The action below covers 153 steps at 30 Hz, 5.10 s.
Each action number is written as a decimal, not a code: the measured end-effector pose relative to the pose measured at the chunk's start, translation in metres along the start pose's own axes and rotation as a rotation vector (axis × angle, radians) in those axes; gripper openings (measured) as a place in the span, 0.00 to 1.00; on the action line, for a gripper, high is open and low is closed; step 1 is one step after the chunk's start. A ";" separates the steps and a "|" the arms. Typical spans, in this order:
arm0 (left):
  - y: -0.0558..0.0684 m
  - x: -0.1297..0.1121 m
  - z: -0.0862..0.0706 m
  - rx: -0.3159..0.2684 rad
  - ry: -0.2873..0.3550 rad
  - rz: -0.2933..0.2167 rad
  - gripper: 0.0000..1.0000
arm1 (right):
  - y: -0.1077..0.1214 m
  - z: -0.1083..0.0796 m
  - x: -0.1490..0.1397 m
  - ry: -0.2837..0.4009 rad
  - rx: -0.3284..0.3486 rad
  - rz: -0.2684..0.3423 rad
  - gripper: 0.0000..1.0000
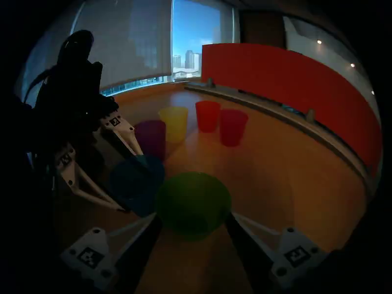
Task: Pour water
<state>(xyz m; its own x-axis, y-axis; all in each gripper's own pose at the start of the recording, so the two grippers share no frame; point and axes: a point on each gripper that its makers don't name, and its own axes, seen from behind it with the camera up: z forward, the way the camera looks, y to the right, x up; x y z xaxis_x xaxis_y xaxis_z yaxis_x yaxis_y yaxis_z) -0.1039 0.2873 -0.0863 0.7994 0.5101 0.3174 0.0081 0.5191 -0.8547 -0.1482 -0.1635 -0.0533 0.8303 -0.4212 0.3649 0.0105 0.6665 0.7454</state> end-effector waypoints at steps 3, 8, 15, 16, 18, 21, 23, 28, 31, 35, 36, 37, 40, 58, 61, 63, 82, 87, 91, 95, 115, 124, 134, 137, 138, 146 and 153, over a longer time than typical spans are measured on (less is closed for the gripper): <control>-0.001 0.000 0.002 0.005 -0.004 0.004 0.79 | 0.000 0.001 0.000 -0.001 0.000 0.000 0.92; -0.001 0.001 0.005 0.005 -0.010 0.004 0.79 | 0.000 0.002 -0.001 -0.002 0.001 0.000 0.92; -0.002 0.002 0.008 0.005 -0.018 0.005 0.79 | 0.001 0.002 -0.002 -0.001 0.001 0.002 0.92; -0.002 0.002 0.008 0.006 -0.018 0.006 0.79 | 0.001 0.002 -0.002 -0.001 0.001 0.002 0.92; -0.002 0.004 0.009 0.007 -0.017 0.010 0.79 | 0.001 0.002 -0.002 0.000 0.001 0.002 0.92; -0.002 0.005 0.009 0.010 -0.011 0.015 0.79 | 0.001 0.002 -0.002 0.001 0.001 0.003 0.92; -0.002 0.006 0.009 0.011 -0.007 0.016 0.79 | 0.001 0.002 -0.001 0.002 0.001 0.004 0.92; -0.002 0.006 0.009 0.010 0.002 0.013 0.78 | 0.002 0.002 -0.001 0.004 0.002 0.005 0.92; -0.001 0.006 0.008 0.006 0.008 0.011 0.78 | 0.002 0.002 0.000 0.005 0.001 0.004 0.92; 0.001 0.006 0.005 -0.004 0.013 0.007 0.78 | 0.002 0.002 0.000 0.006 0.001 0.004 0.92; 0.001 0.006 0.005 -0.005 0.015 0.006 0.78 | 0.002 0.002 0.000 0.006 0.001 0.004 0.92; 0.001 0.006 0.004 -0.006 0.016 0.005 0.78 | 0.002 0.002 0.000 0.007 0.001 0.005 0.92; 0.000 0.006 0.001 -0.005 0.023 0.002 0.78 | 0.002 0.003 0.001 0.007 0.000 0.005 0.92; -0.015 0.036 -0.036 0.043 0.141 -0.031 0.78 | 0.005 0.003 0.007 0.020 -0.010 0.007 0.92; -0.020 0.044 -0.046 0.057 0.168 -0.041 0.78 | 0.004 0.003 0.009 0.022 -0.012 0.005 0.92; -0.024 0.050 -0.053 0.067 0.188 -0.044 0.78 | 0.004 0.004 0.010 0.023 -0.013 0.003 0.92; -0.043 0.073 -0.097 0.122 0.280 -0.049 0.78 | 0.003 0.006 0.016 0.032 -0.018 0.003 0.91; -0.045 0.072 -0.097 0.125 0.276 -0.044 0.78 | 0.002 0.005 0.019 0.044 -0.016 0.002 0.91; -0.046 0.072 -0.097 0.126 0.276 -0.045 0.78 | 0.004 0.002 0.028 0.073 -0.020 0.012 0.91; -0.051 0.074 -0.100 0.135 0.282 -0.044 0.78 | 0.006 -0.003 0.042 0.117 -0.025 0.019 0.90; -0.089 0.125 -0.145 0.185 0.425 -0.083 0.78 | 0.007 -0.034 0.129 0.360 -0.038 0.029 0.90; -0.099 0.144 -0.166 0.186 0.477 -0.093 0.78 | -0.001 -0.044 0.149 0.402 -0.032 0.004 0.90; -0.108 0.151 -0.176 0.197 0.493 -0.097 0.78 | -0.007 -0.044 0.160 0.428 -0.018 -0.006 0.90; -0.110 0.152 -0.177 0.200 0.493 -0.095 0.78 | -0.007 -0.043 0.163 0.432 -0.013 -0.005 0.90; -0.111 0.152 -0.177 0.202 0.493 -0.095 0.78 | -0.007 -0.043 0.163 0.432 -0.012 -0.005 0.90; -0.120 0.151 -0.178 0.215 0.487 -0.098 0.78 | -0.006 -0.040 0.166 0.431 -0.009 -0.010 0.90; -0.128 0.153 -0.180 0.226 0.493 -0.092 0.78 | -0.005 -0.038 0.168 0.429 -0.006 -0.011 0.90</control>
<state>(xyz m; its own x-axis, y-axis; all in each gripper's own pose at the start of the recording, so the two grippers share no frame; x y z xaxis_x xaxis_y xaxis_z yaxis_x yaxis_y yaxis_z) 0.1257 0.1761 -0.0023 0.9887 0.1022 0.1098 0.0051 0.7084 -0.7058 0.0122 -0.2142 -0.0174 0.9866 -0.1354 0.0912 0.0228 0.6673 0.7445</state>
